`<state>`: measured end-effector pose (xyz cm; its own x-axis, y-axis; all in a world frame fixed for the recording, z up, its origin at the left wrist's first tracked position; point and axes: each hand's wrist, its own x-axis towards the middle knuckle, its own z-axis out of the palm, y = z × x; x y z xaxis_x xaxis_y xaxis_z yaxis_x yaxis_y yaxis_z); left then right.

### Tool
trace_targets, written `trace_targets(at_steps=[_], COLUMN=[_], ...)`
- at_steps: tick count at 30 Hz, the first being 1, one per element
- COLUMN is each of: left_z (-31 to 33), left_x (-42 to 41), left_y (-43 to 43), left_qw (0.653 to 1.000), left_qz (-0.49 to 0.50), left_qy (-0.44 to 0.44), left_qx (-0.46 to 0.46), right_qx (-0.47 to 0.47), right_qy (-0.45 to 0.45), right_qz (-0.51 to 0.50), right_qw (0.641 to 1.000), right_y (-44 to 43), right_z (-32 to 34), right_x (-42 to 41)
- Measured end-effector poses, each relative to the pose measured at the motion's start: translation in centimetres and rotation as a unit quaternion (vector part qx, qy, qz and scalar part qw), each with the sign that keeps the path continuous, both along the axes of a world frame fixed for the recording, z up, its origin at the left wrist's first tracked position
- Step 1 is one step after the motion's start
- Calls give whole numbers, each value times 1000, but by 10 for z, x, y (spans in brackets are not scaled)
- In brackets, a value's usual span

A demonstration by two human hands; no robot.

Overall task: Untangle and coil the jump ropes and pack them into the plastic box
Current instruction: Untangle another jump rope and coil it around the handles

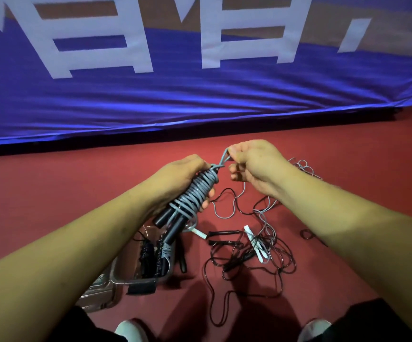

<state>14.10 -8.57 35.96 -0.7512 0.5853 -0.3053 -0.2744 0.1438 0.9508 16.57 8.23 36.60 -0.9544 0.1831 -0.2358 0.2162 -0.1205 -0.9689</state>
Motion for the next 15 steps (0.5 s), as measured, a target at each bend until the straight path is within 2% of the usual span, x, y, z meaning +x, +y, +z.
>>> trace_targets(at_steps=[3, 6, 11, 15], left_z=[-1, -5, -9, -14], left_x=[-4, -5, -7, -10], left_y=[-1, -2, -15, -34], left_qw=[1000, 1000, 1000, 998], left_qz=[10, 7, -12, -8], left_qy=[8, -5, 1, 37], left_qx=[5, 6, -28, -45], right_qx=[-70, -119, -14, 9], right_qy=[-16, -28, 1, -21], right_qz=[-79, -92, -7, -58], right_qw=[994, 988, 1000, 998], right_y=[-6, -8, 2, -16], right_z=[-2, -5, -9, -22], right_x=[-4, -6, -1, -9])
